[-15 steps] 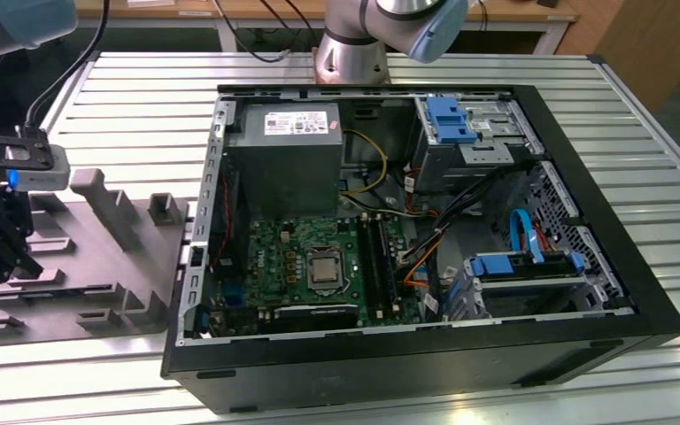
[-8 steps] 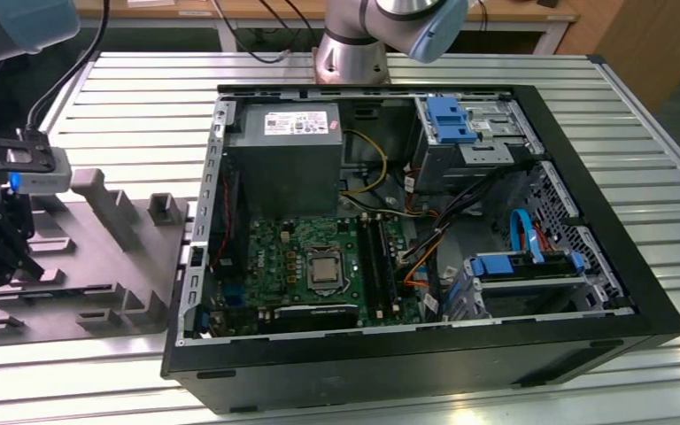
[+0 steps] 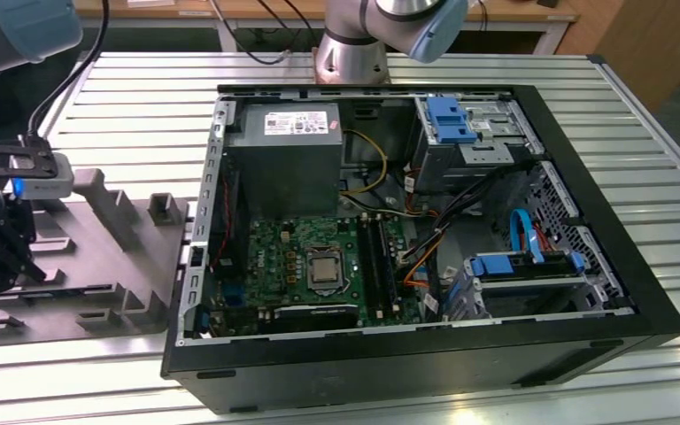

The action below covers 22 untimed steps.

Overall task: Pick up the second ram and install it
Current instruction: 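Pick up the second ram and move it above second insertion slot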

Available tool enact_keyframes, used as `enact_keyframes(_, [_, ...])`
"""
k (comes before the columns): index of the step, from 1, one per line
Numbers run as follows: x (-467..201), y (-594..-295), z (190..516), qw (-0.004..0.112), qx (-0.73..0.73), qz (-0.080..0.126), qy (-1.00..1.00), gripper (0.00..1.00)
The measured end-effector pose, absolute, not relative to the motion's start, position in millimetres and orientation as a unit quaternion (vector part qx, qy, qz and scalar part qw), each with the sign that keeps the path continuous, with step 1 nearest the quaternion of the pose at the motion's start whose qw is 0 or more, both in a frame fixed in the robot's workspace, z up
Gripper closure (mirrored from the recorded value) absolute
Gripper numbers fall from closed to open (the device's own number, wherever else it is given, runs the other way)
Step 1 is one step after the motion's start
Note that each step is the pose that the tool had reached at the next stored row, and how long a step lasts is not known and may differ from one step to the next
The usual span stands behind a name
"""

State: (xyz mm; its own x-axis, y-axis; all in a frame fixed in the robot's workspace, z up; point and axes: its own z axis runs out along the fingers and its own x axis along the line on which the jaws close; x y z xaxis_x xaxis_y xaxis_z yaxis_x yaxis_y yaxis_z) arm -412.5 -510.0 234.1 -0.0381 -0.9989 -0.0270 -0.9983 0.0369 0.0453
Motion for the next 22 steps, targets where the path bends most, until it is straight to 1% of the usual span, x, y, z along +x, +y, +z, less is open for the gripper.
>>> enact_keyframes(12, [-413, -511, 222, 0.006, 0.7, -0.026, -0.713, 0.9])
enact_keyframes(22, [-413, -511, 222, 0.006, 0.701, -0.026, -0.713, 0.9])
